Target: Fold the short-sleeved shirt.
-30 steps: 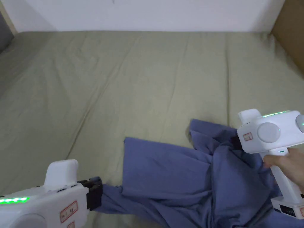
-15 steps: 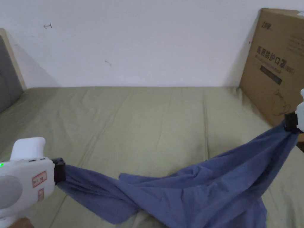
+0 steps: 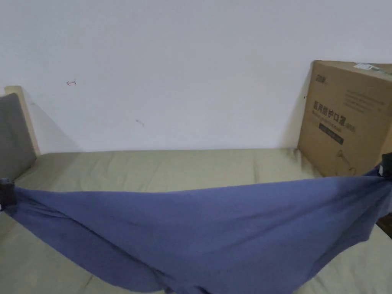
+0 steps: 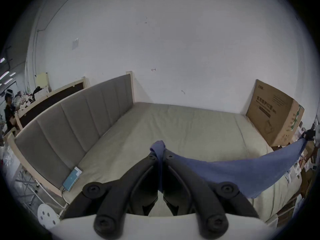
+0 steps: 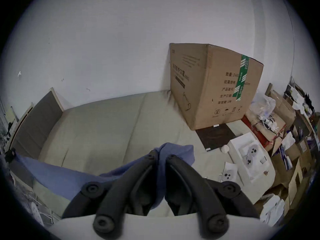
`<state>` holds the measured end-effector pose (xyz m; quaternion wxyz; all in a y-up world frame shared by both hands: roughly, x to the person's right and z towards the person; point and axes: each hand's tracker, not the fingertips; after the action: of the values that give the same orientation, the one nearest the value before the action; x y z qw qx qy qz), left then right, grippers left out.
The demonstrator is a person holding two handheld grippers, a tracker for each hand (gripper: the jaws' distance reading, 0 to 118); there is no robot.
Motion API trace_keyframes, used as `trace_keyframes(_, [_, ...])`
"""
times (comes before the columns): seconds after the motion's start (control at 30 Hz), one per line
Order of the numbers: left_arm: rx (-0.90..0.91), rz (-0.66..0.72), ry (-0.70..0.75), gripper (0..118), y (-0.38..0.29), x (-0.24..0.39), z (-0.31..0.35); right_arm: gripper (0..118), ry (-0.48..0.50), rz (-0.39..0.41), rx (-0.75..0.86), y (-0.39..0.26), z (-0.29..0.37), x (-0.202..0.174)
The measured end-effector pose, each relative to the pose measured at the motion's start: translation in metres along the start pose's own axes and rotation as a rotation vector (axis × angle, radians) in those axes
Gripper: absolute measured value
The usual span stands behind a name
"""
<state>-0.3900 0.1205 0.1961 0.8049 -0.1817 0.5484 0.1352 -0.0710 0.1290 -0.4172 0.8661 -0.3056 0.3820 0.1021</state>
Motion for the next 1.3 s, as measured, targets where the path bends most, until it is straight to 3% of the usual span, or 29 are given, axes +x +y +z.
trace_keyframes(0.33, [0.037, 0.028, 0.053, 2, 0.054, -0.026, -0.035, 5, 0.069, 0.020, -0.006, 0.058, -0.049, -0.056])
trace_keyframes(0.63, [0.089, 0.046, 0.119, 2, 0.129, -0.056, -0.110, 5, 0.131, 0.020, 0.038, 0.142, -0.120, -0.137])
trace_keyframes(0.87, [0.149, 0.073, 0.150, 2, 0.138, -0.081, -0.135, 4, 0.212, -0.067, 0.105, 0.166, -0.148, -0.162])
trace_keyframes(0.93, [0.145, 0.065, 0.158, 2, 0.126, -0.082, -0.135, 5, 0.222, -0.078, 0.095, 0.157, -0.155, -0.162])
trace_keyframes(1.03, [0.099, 0.070, 0.166, 2, 0.101, -0.087, -0.145, 5, 0.204, -0.030, 0.039, 0.130, -0.168, -0.165])
trace_keyframes(1.3, [-0.130, 0.062, 0.163, 2, -0.004, -0.088, -0.167, 4, 0.174, -0.002, -0.178, 0.008, -0.214, -0.154])
